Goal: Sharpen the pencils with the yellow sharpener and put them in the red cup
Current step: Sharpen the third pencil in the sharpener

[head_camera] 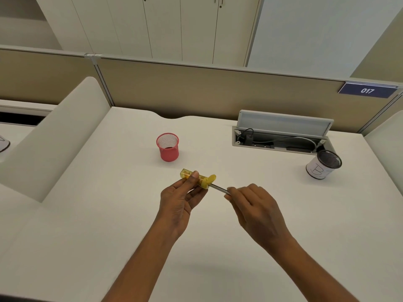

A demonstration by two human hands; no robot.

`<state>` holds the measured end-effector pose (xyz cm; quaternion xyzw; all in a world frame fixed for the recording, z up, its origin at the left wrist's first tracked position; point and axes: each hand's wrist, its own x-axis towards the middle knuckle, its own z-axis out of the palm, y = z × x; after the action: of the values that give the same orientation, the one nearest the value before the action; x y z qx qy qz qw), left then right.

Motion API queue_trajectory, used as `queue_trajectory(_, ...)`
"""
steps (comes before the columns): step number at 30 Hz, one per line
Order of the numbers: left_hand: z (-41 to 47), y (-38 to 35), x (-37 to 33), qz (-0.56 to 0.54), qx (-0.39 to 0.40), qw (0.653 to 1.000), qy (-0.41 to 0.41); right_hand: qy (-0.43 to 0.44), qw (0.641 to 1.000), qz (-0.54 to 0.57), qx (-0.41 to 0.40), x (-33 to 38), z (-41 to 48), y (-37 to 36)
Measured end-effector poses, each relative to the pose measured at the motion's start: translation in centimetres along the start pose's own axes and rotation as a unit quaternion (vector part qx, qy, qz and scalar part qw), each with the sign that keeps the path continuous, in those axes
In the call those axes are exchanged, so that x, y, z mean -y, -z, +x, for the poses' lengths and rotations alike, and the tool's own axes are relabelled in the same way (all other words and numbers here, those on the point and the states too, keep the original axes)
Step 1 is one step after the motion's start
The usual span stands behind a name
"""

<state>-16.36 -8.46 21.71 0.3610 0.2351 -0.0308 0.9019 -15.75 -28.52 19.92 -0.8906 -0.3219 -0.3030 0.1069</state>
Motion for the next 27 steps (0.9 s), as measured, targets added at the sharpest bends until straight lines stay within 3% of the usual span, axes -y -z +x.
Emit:
queue_trajectory(3,0.0,-0.1,0.2,0.003,0.004,1.000,0.003,0.000,1.000,-0.017,-0.004,0.1,0.3,0.1)
queue_trajectory(6,0.1,0.0,0.1,0.017,0.011,1.000,0.000,-0.135,0.977,0.167,0.001,1.2,0.5,0.1)
queue_trajectory(7,0.1,0.0,0.1,0.021,0.014,1.000,0.000,-0.215,0.940,0.265,0.002,1.8,0.7,0.3)
queue_trajectory(10,0.2,0.1,0.1,0.033,0.015,0.999,0.002,-0.463,0.771,0.433,0.060,2.8,2.0,1.4)
queue_trajectory(12,0.2,0.2,0.2,0.034,0.013,0.999,0.001,-0.545,0.671,0.489,0.120,2.6,2.7,2.1)
queue_trajectory(13,0.2,0.2,0.3,0.030,0.012,0.999,-0.001,-0.547,0.656,0.498,0.146,2.4,3.0,2.4)
queue_trajectory(14,0.1,0.2,0.2,0.026,0.011,1.000,-0.003,-0.529,0.676,0.488,0.162,2.4,3.0,2.4)
queue_trajectory(15,0.1,0.2,0.1,0.022,0.010,1.000,-0.006,-0.490,0.718,0.465,0.164,2.3,2.9,2.4)
queue_trajectory(18,0.2,0.1,-0.1,0.015,0.006,1.000,-0.010,-0.301,0.889,0.328,0.107,2.2,2.0,1.8)
queue_trajectory(20,0.2,0.0,-0.4,0.010,0.002,1.000,-0.010,-0.177,0.963,0.180,0.093,1.6,1.4,1.5)
queue_trajectory(22,0.3,0.0,-0.5,0.008,-0.002,1.000,-0.010,-0.060,0.995,0.062,0.052,0.8,0.9,1.1)
queue_trajectory(24,0.3,0.1,-0.5,0.013,0.001,1.000,-0.009,-0.001,1.000,0.006,0.022,0.5,0.7,0.8)
queue_trajectory(27,0.2,0.3,-0.4,0.017,0.004,1.000,-0.006,-0.038,0.997,0.065,0.024,0.6,0.6,0.6)
